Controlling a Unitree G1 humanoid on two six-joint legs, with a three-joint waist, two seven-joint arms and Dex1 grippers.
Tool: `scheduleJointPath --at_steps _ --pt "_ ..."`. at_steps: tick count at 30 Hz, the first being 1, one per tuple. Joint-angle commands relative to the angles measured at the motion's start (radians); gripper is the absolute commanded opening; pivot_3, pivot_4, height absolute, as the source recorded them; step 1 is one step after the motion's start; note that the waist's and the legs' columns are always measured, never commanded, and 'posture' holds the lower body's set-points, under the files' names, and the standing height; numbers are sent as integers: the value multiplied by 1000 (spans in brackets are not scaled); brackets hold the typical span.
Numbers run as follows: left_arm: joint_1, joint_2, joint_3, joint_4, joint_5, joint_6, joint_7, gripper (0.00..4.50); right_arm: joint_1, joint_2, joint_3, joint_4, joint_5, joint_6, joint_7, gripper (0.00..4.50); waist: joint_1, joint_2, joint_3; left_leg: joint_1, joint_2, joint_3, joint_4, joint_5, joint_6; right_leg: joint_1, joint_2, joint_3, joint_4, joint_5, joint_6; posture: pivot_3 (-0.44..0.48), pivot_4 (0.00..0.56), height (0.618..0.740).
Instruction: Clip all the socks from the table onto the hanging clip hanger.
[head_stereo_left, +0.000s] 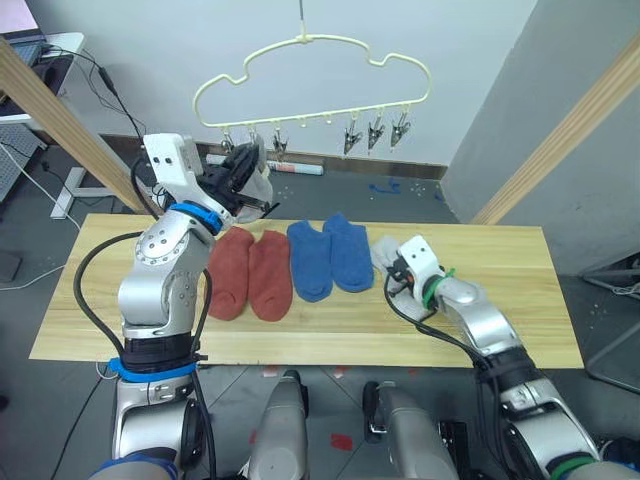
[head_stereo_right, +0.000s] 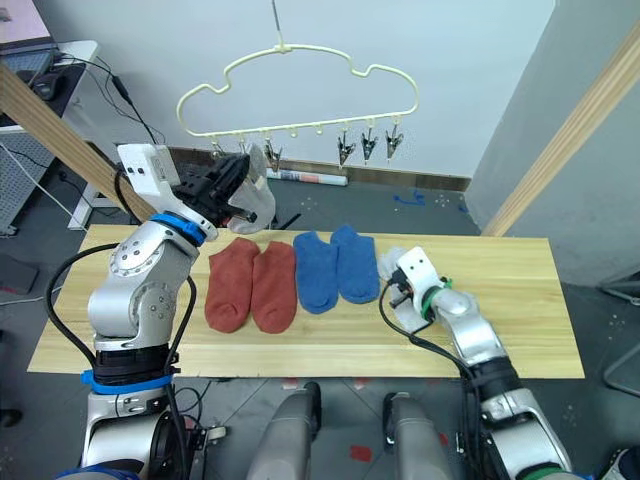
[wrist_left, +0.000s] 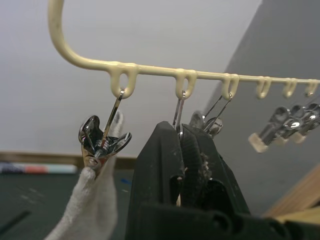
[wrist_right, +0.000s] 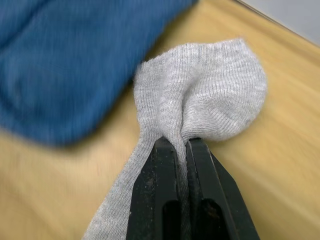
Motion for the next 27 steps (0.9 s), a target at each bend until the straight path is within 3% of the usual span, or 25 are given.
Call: scheduleJointPath --at_steps 1,6,10,16,27 --pt "-5 5 96 0 -211 212 4 0 61 -70 -9 -212 -11 -44 48 6 -2 0 0 0 0 0 0 0 0 0 0 0 -1 0 0 206 390 740" --pt "-45 23 201 47 -432 391 42 0 98 -74 0 -483 99 38 134 6 -25 1 1 0 3 -1 -1 0 -1 0 0 0 -3 0 0 188 394 740" --pt "-91 12 264 79 -593 474 112 0 57 12 41 -595 179 122 143 6 -26 0 1 0 3 -3 -2 1 -3 0 1 -1 -3 0 0 189 391 740" --pt "-104 10 281 90 -741 528 193 0 -38 116 102 -575 187 122 130 6 -17 0 1 -1 0 -2 -2 2 -3 0 0 -1 -4 0 0 193 389 740" --pt "-75 23 248 50 -863 518 274 0 -141 208 107 -499 195 104 122 6 4 -3 6 -1 1 -2 -2 2 -4 0 -4 -2 -5 0 0 206 392 740"
